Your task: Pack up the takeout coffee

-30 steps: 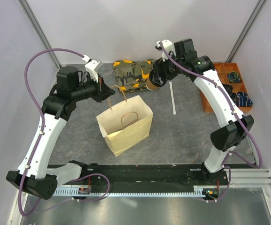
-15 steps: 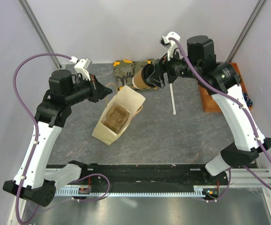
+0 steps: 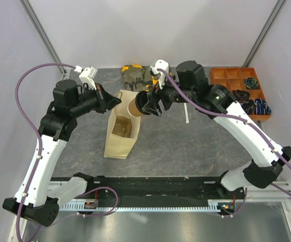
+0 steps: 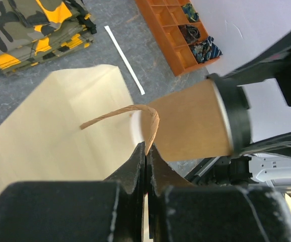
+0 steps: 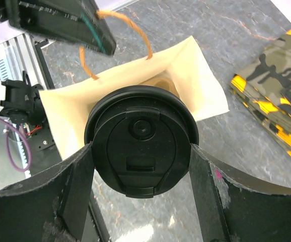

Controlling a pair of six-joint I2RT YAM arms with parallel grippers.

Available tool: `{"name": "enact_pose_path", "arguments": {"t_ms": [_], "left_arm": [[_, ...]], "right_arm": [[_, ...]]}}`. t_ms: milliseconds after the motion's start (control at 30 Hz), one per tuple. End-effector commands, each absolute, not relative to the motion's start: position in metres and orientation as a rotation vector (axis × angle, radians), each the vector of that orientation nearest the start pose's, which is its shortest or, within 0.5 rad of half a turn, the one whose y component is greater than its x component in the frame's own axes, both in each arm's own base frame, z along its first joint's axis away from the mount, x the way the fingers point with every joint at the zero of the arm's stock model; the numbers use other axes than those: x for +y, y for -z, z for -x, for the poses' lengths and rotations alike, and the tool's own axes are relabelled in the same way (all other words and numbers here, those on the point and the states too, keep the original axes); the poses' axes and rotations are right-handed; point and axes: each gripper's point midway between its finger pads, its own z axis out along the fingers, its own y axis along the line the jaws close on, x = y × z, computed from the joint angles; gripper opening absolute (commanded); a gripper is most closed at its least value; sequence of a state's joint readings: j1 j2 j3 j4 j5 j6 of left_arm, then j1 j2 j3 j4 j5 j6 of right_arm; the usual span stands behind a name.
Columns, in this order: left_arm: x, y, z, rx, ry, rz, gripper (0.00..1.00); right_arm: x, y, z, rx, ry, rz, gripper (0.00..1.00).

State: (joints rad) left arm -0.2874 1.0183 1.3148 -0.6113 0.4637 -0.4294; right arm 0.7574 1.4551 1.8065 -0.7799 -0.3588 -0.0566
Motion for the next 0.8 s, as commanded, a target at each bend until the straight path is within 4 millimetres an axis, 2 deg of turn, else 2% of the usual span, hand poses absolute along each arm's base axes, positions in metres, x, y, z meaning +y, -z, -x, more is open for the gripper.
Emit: {"name": "enact_pose_path", "arguments": {"t_ms": [0,100,167,333,400,500,767], "left_arm": [[-0.182,-0.375,-0.248,1.882,0.99,-0.25,0.02],[-0.189,-0.376,-0.233,1.836,1.042,-0.351,0.02],[-0.189,-0.379,-0.229,1.798,1.033,-0.395,0.02],[-0.189,-0.385,-0.228,1.764,1.008,-0.444,0.02],[-0.189,-0.386,-0.228,1.759,1.006,-0.455,0.02],[-0.189,-0.386,-0.231,1.759,0.995,-0.46,0.02],[-0.199,-0.385,-0.226,1.713,1.044,-0.584,0.02]], "right_arm": [[0.339,-0.391,-0.26,1.654,-0.774,1.037,0.53],[0.341,-0.372,-0.261,1.659,-0.724,1.087,0.53],[0.342,-0.372,-0.264,1.64,-0.7,1.098,0.53],[0.342,-0.394,-0.263,1.606,-0.71,1.08,0.53],[0.34,-0.413,-0.262,1.574,-0.714,1.055,0.53],[0.339,-0.429,-0.261,1.553,-0.722,1.032,0.53],[0.337,-0.422,-0.251,1.57,-0.737,1.098,0.53]]}}
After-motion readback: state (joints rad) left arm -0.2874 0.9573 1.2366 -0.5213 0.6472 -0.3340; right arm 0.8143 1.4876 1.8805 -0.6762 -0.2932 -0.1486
